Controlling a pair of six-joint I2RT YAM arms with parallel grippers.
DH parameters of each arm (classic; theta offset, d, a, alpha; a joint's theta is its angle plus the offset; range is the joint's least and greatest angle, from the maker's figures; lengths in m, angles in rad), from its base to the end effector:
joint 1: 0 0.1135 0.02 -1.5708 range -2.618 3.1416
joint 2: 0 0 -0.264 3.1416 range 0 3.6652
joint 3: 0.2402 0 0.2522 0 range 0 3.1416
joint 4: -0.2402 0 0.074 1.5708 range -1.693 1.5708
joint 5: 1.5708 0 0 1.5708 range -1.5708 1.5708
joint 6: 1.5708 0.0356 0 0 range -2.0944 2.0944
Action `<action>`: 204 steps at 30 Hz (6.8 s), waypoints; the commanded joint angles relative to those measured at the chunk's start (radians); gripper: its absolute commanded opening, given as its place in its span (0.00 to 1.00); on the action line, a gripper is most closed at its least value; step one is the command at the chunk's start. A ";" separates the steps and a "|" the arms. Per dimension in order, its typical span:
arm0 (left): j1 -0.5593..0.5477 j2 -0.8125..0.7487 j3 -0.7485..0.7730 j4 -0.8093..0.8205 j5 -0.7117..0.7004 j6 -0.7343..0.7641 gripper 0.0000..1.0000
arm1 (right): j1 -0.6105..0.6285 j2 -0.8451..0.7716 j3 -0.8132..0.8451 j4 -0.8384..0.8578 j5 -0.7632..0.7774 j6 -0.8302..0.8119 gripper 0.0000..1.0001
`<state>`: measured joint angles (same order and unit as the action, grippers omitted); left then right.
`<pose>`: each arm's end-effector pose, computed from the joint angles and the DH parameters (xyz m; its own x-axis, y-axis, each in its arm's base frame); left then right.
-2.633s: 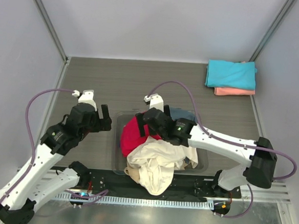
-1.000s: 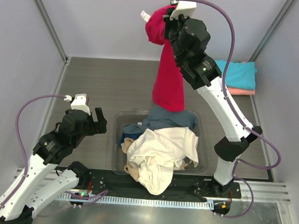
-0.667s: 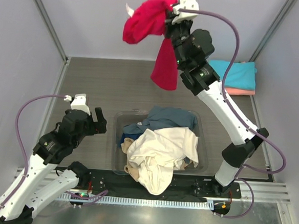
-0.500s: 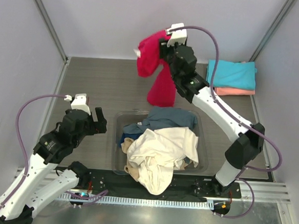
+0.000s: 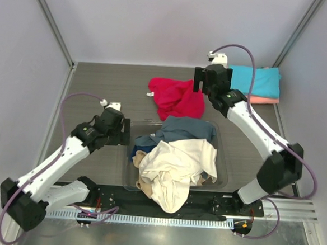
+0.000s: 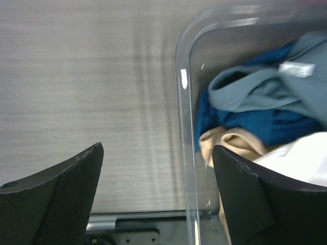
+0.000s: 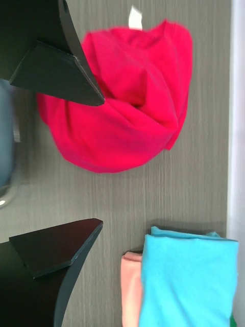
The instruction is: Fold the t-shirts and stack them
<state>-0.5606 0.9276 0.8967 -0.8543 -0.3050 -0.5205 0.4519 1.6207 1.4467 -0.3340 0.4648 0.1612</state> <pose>0.1553 -0.0849 0.2936 -0.7409 -0.0950 -0.6649 -0.0257 0.9932 -0.1132 0.3464 0.1504 0.3424 -0.4380 -0.0531 -0.8974 0.0327 0.9966 -0.0750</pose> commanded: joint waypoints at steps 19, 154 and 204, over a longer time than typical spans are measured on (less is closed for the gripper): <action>0.002 0.261 -0.058 0.075 0.098 -0.165 0.47 | 0.002 -0.551 -0.603 -0.129 -0.219 0.343 0.99; 0.628 -0.179 -0.012 0.054 0.311 -0.009 0.96 | 0.261 0.346 0.425 -0.456 -0.090 0.038 0.01; 0.205 1.119 0.559 0.560 0.196 -0.262 0.57 | 0.232 -0.403 -0.532 -0.140 -0.440 0.233 0.96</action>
<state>-0.3511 2.0277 1.4220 -0.3878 -0.1284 -0.7834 0.6827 1.2549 0.9226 -0.4915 0.0341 0.4187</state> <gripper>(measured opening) 0.569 0.956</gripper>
